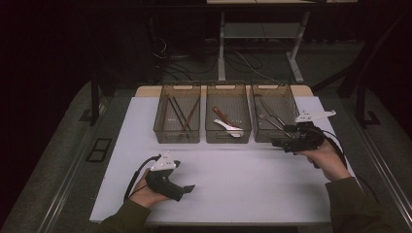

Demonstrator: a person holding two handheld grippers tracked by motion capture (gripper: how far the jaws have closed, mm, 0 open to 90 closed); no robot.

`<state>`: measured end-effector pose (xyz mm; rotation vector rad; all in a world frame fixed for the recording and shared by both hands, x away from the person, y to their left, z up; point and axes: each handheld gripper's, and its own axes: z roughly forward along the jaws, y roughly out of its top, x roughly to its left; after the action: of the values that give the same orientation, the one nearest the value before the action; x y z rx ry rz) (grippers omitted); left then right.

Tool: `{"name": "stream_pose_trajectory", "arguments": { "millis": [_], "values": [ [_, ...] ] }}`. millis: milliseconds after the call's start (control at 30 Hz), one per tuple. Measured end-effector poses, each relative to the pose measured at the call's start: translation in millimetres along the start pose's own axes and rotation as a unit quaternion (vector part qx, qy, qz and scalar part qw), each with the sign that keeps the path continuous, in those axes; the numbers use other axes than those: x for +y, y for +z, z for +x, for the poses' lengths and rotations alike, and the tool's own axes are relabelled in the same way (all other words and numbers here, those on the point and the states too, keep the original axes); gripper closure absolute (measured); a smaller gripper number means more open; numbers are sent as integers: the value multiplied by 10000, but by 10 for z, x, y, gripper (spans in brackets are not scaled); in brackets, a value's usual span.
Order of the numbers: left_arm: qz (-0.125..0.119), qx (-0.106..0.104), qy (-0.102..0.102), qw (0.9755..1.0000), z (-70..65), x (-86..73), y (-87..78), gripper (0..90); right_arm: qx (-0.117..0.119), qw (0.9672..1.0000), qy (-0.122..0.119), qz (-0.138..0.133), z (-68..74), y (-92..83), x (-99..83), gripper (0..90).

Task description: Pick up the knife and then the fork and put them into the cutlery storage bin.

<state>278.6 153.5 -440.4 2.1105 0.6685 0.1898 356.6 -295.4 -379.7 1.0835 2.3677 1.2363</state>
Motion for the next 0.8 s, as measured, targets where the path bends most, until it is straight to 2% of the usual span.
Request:
{"name": "stream_pose_trajectory", "arguments": {
  "millis": [267, 800],
  "values": [
    [-10, 1, 11, 10000, 0, -4, -16, 0, 95, 9999, -118, -48, 144, -23, -142, 184],
    [-55, -22, 22, 10000, -8, 2, -30, 0, 309, 9992, -107, -233, 346, -87, -484, 173]
  ]
}}
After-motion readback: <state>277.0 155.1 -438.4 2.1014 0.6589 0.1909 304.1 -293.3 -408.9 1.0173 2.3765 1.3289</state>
